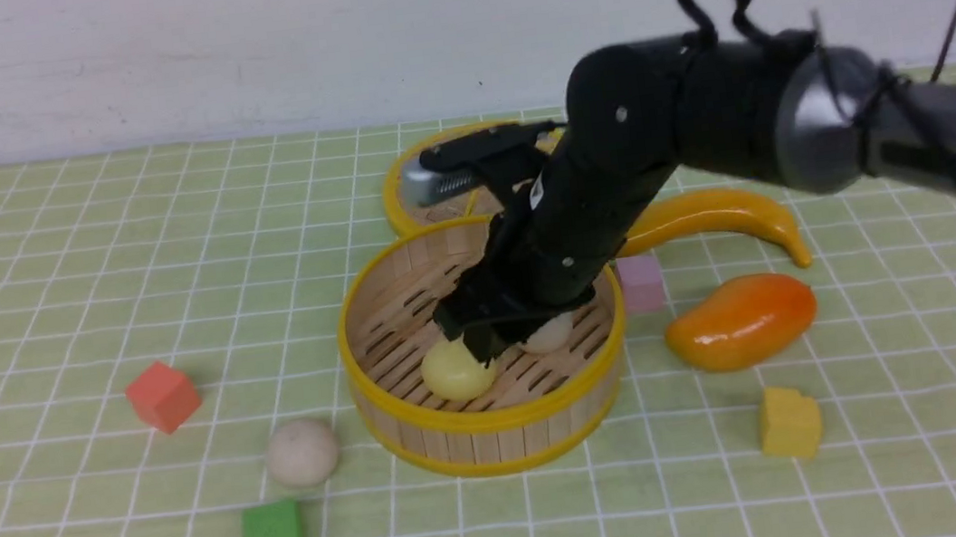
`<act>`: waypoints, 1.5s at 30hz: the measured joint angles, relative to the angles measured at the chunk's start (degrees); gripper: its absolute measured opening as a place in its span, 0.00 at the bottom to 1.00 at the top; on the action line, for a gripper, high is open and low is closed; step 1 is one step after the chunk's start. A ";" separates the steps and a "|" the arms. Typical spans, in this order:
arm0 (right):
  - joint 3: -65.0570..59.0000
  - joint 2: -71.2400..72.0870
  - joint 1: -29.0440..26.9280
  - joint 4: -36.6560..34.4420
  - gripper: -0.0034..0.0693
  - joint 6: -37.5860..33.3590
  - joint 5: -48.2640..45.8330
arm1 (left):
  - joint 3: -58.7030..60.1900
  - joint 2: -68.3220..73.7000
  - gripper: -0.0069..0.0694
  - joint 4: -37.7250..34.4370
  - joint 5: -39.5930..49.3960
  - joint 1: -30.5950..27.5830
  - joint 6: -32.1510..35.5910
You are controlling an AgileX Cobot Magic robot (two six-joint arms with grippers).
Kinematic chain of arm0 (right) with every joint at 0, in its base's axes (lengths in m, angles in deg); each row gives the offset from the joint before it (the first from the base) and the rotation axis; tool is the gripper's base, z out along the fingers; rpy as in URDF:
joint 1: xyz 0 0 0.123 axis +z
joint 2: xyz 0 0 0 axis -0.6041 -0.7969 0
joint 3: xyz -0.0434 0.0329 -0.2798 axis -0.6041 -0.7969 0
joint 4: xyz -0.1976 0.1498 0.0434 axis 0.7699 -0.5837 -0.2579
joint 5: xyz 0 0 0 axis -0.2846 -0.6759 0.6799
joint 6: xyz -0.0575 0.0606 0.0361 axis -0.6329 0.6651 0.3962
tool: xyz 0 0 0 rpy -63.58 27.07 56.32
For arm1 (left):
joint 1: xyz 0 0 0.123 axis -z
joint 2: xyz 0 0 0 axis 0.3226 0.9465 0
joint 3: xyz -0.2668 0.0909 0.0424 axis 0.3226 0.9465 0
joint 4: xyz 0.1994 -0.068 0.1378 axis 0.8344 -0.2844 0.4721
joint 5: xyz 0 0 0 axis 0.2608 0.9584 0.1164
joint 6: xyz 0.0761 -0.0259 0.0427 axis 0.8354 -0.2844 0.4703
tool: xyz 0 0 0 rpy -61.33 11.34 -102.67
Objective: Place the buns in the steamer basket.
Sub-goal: Use the left arm to grab a steamed stuffed bun
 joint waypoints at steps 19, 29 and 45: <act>-27.39 44.16 0.02 4.47 0.02 14.98 -3.42 | 0.00 0.00 0.40 0.00 0.00 0.00 0.00; -34.90 55.25 0.02 3.34 0.02 15.14 -14.41 | 0.00 0.00 0.40 0.00 0.00 0.00 0.00; -35.46 67.54 -12.85 7.74 0.03 8.84 -14.05 | 0.00 0.00 0.40 0.00 -0.05 0.00 0.00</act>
